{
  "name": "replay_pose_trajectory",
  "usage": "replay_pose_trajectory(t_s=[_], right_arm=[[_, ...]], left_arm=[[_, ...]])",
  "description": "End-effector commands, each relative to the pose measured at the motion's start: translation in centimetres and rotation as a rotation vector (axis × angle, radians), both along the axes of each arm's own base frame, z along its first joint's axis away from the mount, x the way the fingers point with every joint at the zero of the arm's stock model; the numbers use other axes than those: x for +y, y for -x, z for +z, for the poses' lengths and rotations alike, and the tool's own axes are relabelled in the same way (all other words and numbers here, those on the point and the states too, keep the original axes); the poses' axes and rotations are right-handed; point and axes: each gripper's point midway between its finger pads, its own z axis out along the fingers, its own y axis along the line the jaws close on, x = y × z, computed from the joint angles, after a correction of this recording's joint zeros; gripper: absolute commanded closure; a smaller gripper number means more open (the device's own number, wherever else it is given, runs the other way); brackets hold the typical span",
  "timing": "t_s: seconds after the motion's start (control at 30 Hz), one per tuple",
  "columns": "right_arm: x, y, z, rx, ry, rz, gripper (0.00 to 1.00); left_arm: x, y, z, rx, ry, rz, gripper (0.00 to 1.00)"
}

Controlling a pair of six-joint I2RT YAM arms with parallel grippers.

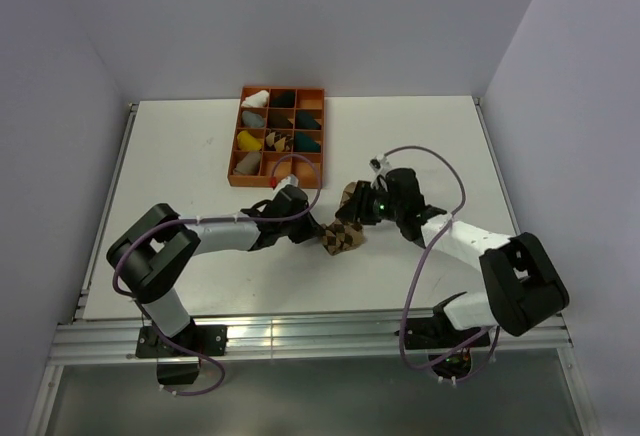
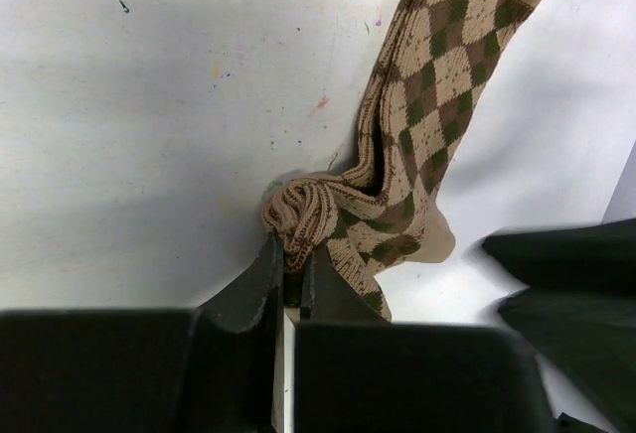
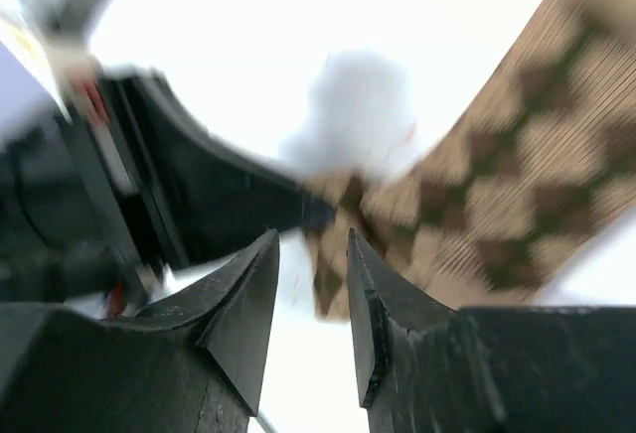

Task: Roll the socks
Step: Roll the sock at the center of the board.

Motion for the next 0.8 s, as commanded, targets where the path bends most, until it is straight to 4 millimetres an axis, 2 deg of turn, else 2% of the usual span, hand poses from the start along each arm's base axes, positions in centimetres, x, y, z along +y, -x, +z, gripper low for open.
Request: replay_pose_trajectory(t_s=[0.0,0.03,0.1,0.13,0.2,0.23,0.3,0.4,0.43,0.47,0.5,0.7,0.77], right_arm=[[-3.5,-2.9,0.6,-0.063,0.228,-0.106,0.59],[-4.5,-3.1,-0.5,-0.026,0.294,-0.139,0.58],[-4.9,-4.3,-0.4,-0.034,0.330,-0.161,0.58],[-5.3,-4.7,-1.5,-0.012,0.367,-0.179,0.58],[-5.4,-5.7,-1.8,-0.010,0.392,-0.192,0.59],[-5.5,-5.9,-2.9,0.017,0.413,-0.192,0.59],[-5.4,-6.9,-3.9,0.033,0.439,-0.199,0.59],[-5.2,-8.3,-4.2,0.046,0.452,-0.221,0.59],[-5.3,-8.4,-5.2,0.070,0.470,-0.220,0.59],[-5.3,-9.2,-5.0,0.065,0.477,-0.237,0.59],[-5.5,-9.2,-6.0,0.098,0.497,-0.241,0.59],[-5.9,-10.9,-6.4,0.123,0.520,-0.286,0.59],[-5.8,-11.4,-6.1,0.115,0.518,-0.287,0.59]], left_arm=[[0.4,-0.2,-0.4,-0.013,-0.060,-0.015,1.00],[0.4,-0.2,-0.4,-0.014,-0.062,-0.021,1.00],[0.3,-0.2,-0.4,-0.014,-0.060,-0.024,1.00],[0.2,-0.2,-0.4,-0.016,-0.059,-0.033,1.00],[0.1,-0.1,-0.5,-0.015,-0.064,-0.041,1.00],[0.1,-0.1,-0.4,-0.015,-0.065,-0.051,1.00],[0.0,0.0,-0.3,-0.019,-0.069,-0.065,1.00],[-0.1,0.2,0.0,-0.020,-0.068,-0.082,1.00],[-0.1,0.2,0.3,-0.027,-0.065,-0.094,1.00],[-0.1,0.2,0.4,-0.030,-0.068,-0.098,1.00],[-0.2,0.4,0.5,-0.032,-0.069,-0.119,1.00],[-0.6,1.6,1.5,-0.051,-0.056,-0.225,1.00],[-0.3,1.9,1.0,-0.034,-0.076,-0.239,1.00]])
